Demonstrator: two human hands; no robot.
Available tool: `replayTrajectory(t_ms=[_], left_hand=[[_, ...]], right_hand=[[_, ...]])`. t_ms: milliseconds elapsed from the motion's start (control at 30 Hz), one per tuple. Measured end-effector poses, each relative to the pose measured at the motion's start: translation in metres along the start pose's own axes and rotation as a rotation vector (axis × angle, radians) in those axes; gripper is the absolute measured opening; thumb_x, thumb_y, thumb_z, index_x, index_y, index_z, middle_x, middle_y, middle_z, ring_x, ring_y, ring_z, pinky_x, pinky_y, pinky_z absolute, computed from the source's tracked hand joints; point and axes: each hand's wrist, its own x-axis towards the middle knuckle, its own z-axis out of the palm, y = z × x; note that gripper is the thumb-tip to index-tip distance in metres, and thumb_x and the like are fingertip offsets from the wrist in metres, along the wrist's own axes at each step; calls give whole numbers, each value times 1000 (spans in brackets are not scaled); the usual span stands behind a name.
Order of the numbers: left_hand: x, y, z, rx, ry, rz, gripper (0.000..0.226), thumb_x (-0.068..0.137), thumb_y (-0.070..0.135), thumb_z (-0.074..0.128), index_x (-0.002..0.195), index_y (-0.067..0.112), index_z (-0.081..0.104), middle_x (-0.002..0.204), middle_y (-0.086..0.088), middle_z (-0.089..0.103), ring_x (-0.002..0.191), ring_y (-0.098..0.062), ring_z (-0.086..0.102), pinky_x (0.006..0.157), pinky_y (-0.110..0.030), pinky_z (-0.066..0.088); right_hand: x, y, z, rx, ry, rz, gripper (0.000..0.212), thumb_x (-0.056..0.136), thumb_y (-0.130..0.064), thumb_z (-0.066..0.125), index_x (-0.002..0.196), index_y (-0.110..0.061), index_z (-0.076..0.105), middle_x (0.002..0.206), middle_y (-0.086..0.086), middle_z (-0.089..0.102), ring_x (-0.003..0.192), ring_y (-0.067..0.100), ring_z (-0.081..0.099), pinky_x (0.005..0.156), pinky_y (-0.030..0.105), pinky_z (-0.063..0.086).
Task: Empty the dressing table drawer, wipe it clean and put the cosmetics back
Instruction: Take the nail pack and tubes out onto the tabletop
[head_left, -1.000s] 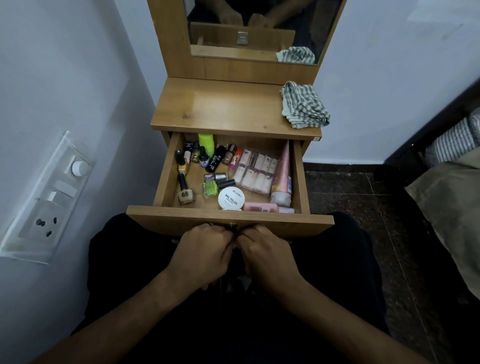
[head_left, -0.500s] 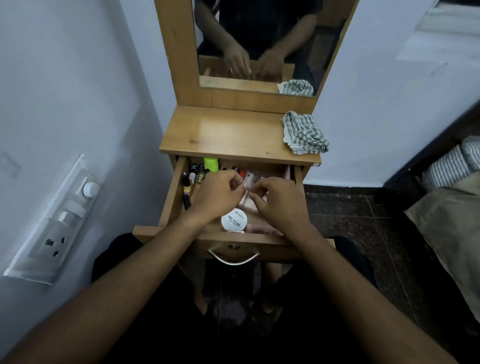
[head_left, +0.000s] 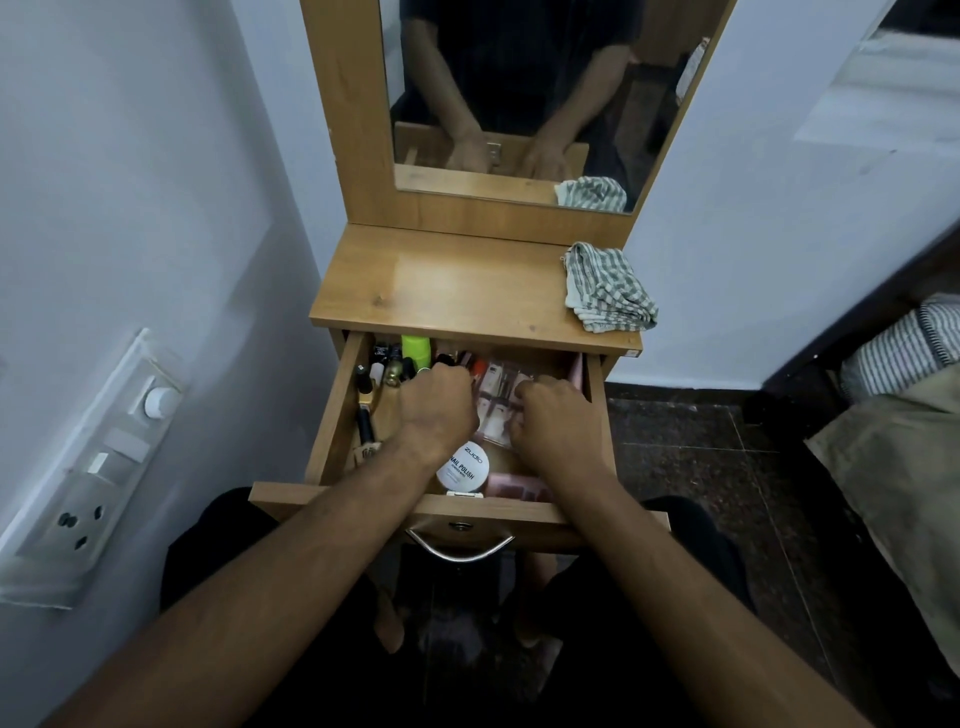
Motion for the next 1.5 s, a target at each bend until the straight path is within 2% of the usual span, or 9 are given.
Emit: replayTrajectory(t_ms=[267, 500, 633, 767, 867, 1000, 1167, 1367, 1500], left_hand=[[-7, 11, 1, 144, -13, 52, 17, 92, 11, 59, 107, 12, 67, 104, -7, 69, 98, -28, 71, 62, -31, 39], [-1, 5, 16, -226, 19, -6, 30, 91, 29, 62, 105, 3, 64, 101, -17, 69, 95, -37, 68, 66, -31, 41], [3, 0, 23, -415, -39, -31, 29, 90, 34, 60, 97, 6, 64, 88, -11, 69, 82, -32, 66, 60, -27, 38], [5, -3, 21, -576, -156, -120, 33, 90, 37, 63, 66, 15, 56, 64, -1, 58, 67, -25, 59, 50, -28, 29], [6, -2, 18, -708, -170, -208, 37, 92, 39, 62, 65, 14, 54, 62, -3, 54, 62, -24, 55, 54, -30, 32], [-1, -3, 18, -552, -156, -163, 41, 92, 41, 60, 61, 16, 52, 61, -1, 54, 63, -24, 55, 53, -29, 31], [-7, 5, 18, -171, -37, -23, 33, 94, 42, 57, 87, 11, 63, 81, -4, 55, 83, -28, 64, 62, -29, 38], [1, -6, 19, -492, -192, -132, 45, 95, 52, 56, 71, 15, 61, 66, 0, 56, 63, -17, 54, 52, -27, 33], [7, -4, 21, -768, -171, -240, 49, 94, 49, 56, 72, 7, 65, 65, -10, 66, 58, -24, 65, 59, -31, 46]], right_hand=[[-5, -7, 2, -8, -33, 75, 9, 92, -25, 66, 93, -17, 63, 97, 3, 67, 72, 13, 49, 62, 25, 41], [-2, -12, -3, 20, -84, 58, 29, 92, -31, 67, 110, -8, 62, 112, 12, 65, 100, 23, 62, 80, 29, 48], [-3, -11, 1, 45, -115, 61, 35, 92, -39, 66, 110, -9, 62, 112, 12, 64, 98, 23, 61, 81, 30, 48], [-4, -9, 4, 79, -105, 71, 36, 87, -42, 69, 106, -11, 64, 106, 11, 66, 95, 24, 62, 83, 34, 51], [-6, -11, 4, 84, -96, 73, 33, 88, -41, 69, 106, -13, 64, 105, 10, 66, 94, 23, 62, 83, 33, 51], [-7, -9, 3, 85, -102, 72, 33, 90, -39, 68, 109, -13, 64, 110, 10, 65, 96, 22, 61, 83, 31, 49], [-8, -8, 4, 95, -91, 68, 29, 91, -38, 67, 108, -14, 66, 110, 9, 66, 95, 19, 61, 84, 29, 50], [-7, -6, 4, 93, -110, 58, 30, 95, -39, 63, 108, -12, 65, 113, 10, 62, 89, 17, 58, 76, 25, 43], [-6, -5, 4, 121, -60, 78, 27, 99, -37, 55, 102, -12, 65, 108, 10, 62, 80, 15, 51, 71, 25, 38]])
